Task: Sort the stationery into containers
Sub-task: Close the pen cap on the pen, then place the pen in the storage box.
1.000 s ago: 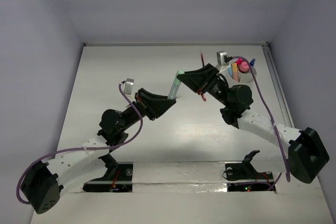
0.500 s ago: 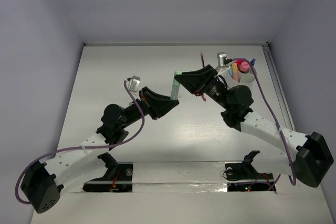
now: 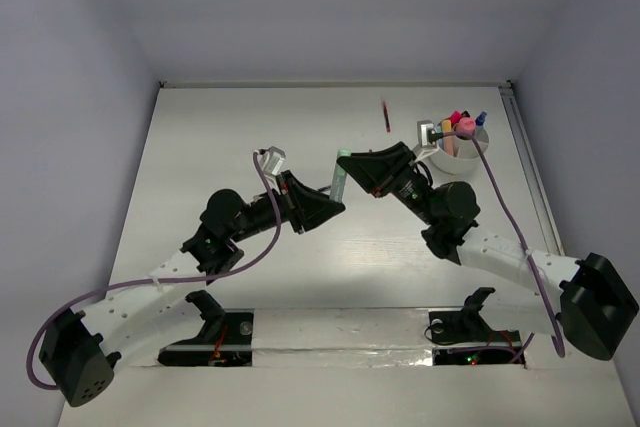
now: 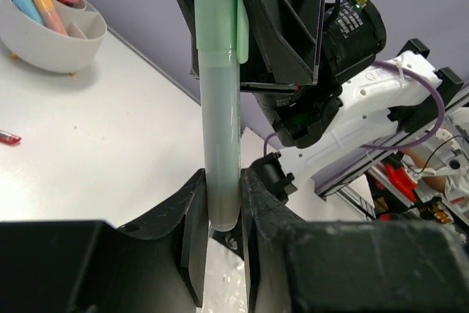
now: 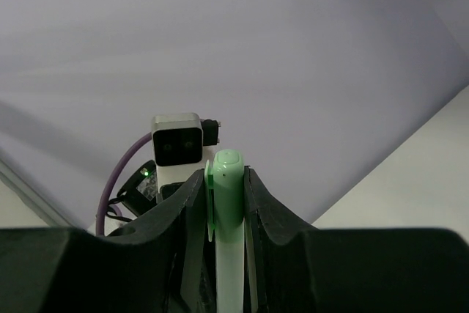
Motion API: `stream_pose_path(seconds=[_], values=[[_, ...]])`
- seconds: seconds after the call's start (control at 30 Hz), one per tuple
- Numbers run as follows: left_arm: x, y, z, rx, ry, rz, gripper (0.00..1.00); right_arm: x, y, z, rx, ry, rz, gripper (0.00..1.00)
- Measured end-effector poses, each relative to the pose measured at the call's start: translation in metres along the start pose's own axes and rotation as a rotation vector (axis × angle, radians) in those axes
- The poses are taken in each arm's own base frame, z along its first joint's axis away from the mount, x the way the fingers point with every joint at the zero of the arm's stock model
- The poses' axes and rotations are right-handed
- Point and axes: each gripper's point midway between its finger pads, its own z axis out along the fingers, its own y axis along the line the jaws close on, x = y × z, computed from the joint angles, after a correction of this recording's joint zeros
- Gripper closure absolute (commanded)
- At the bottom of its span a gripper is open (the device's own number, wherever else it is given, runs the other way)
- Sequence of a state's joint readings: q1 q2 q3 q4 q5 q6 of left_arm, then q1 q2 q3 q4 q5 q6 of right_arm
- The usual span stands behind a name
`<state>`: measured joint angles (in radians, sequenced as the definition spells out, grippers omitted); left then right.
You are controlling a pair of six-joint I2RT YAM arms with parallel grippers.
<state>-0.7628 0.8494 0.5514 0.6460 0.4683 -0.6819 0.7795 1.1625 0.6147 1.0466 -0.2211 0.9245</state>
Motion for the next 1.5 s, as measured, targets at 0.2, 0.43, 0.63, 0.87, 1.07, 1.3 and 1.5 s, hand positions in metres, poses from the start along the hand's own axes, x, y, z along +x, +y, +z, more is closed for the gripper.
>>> stream_pose_path(seconds=[0.2, 0.43, 0.63, 0.87, 1.07, 1.3, 1.5], values=[[0.006, 0.001, -0.001, -0.015, 0.041, -0.005, 1.0, 0.004, -0.006, -0.007, 0.023, -0.012, 0.018, 1.0], [0.003, -0.002, 0.0, -0.008, 0.047, 0.006, 0.95, -0.004, 0.002, -0.008, 0.017, -0.051, 0.014, 1.0], [-0.034, -0.006, 0.005, -0.034, -0.068, 0.076, 0.48, 0.008, 0.003, -0.003, 0.07, -0.002, -0.006, 1.0], [-0.088, -0.032, -0.024, -0.041, -0.288, 0.197, 0.14, 0.029, -0.053, 0.003, 0.267, 0.072, -0.051, 1.0], [-0.101, -0.046, -0.066, -0.072, -0.408, 0.279, 0.01, -0.025, -0.11, 0.01, 0.446, -0.034, -0.143, 1.0], [-0.072, 0.0, -0.079, -0.205, -0.408, 0.261, 0.01, -0.111, -0.173, -0.043, 0.784, -0.202, -0.392, 1.0], [-0.012, 0.059, -0.071, -0.312, -0.253, 0.205, 0.01, -0.182, -0.2, -0.109, 1.12, -0.344, -0.688, 1.0]])
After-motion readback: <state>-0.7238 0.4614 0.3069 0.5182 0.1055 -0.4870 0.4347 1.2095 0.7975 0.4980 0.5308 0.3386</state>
